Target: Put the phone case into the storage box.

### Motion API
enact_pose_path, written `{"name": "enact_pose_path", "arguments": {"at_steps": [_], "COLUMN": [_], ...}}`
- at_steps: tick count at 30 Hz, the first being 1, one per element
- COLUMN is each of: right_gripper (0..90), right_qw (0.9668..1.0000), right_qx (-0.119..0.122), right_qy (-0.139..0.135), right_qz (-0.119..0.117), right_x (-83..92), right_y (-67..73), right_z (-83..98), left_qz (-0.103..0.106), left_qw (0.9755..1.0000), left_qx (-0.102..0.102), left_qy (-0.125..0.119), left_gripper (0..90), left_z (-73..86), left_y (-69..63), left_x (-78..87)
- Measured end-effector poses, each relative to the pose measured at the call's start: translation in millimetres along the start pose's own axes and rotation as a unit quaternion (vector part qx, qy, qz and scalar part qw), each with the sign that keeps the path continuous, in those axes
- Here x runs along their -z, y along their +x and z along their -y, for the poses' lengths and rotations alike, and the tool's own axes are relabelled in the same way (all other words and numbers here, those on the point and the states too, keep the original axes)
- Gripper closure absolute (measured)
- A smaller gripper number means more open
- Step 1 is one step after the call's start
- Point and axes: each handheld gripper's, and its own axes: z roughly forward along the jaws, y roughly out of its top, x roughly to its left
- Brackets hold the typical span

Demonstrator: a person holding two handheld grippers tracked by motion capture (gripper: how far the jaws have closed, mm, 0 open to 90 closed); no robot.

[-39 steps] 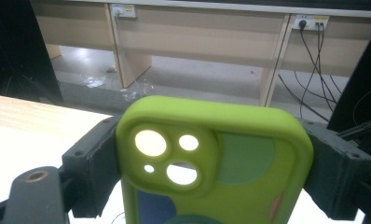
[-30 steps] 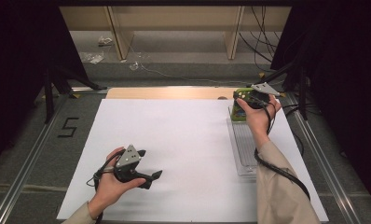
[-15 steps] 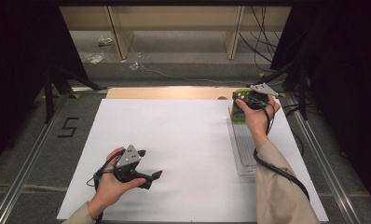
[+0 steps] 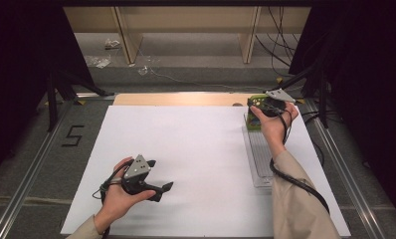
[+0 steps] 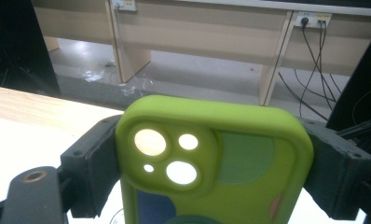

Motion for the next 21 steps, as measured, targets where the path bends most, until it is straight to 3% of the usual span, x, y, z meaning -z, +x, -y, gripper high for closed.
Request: {"name": "enact_pose_path", "arguments": {"at_steps": [21], "right_gripper": [11.4], "right_qw": [0.9999], "right_qx": [-0.010], "right_qy": [0.012], "right_qz": [0.003], "right_x": [-5.0], "right_y": [1.6], "right_z": [-0.3], "left_qz": [0.001], "left_qw": [1.0000], "left_qx": [0.000], "left_qy": [0.000], "left_gripper": [3.6], "left_z": [0.1], "left_y": [-0.2], "left_x": [-0.3]}}
